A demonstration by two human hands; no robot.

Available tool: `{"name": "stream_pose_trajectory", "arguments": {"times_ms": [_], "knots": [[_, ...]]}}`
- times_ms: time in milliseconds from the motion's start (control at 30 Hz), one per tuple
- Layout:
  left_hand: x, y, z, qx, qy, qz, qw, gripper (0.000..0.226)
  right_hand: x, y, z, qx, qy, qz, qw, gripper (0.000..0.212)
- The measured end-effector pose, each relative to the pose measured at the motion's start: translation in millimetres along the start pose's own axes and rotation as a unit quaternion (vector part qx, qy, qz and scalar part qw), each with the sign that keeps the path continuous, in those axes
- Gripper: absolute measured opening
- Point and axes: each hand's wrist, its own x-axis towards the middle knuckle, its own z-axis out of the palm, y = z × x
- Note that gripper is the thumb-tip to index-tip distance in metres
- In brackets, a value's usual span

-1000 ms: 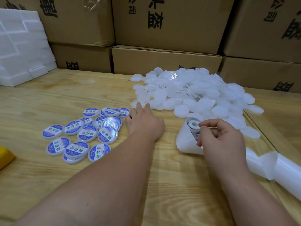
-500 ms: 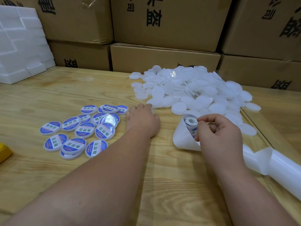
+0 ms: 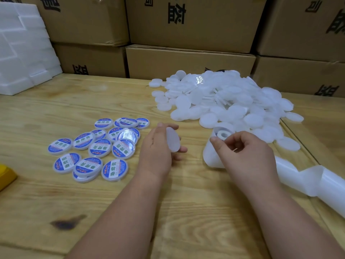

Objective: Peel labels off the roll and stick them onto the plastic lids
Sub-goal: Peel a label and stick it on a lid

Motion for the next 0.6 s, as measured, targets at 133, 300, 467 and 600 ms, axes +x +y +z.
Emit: {"name": "stream_pose_trajectory", "arguments": {"times_ms": [133, 300, 467, 600], "knots": [[4, 3, 2, -0.012, -0.004, -0.033, 0.999, 0.052, 1, 7, 3, -0.023, -0.049, -0.007, 0.998, 0.023], [13, 0, 9, 0.011, -0.055, -0.048, 0.997, 0.014, 3, 10, -2, -0.028, -0.101, -0.006, 0.994, 0.018], [16, -8, 10, 0.036, -0.097, -0.013, 0.995, 0.013, 6, 10, -6, -0.034, -0.083, 0.003, 0.996, 0.014], [10, -14, 17, 0.184, -0.187, 0.066, 0.963, 0.021, 6, 9, -5, -0.052, -0.081, 0.006, 0.995, 0.01]]}}
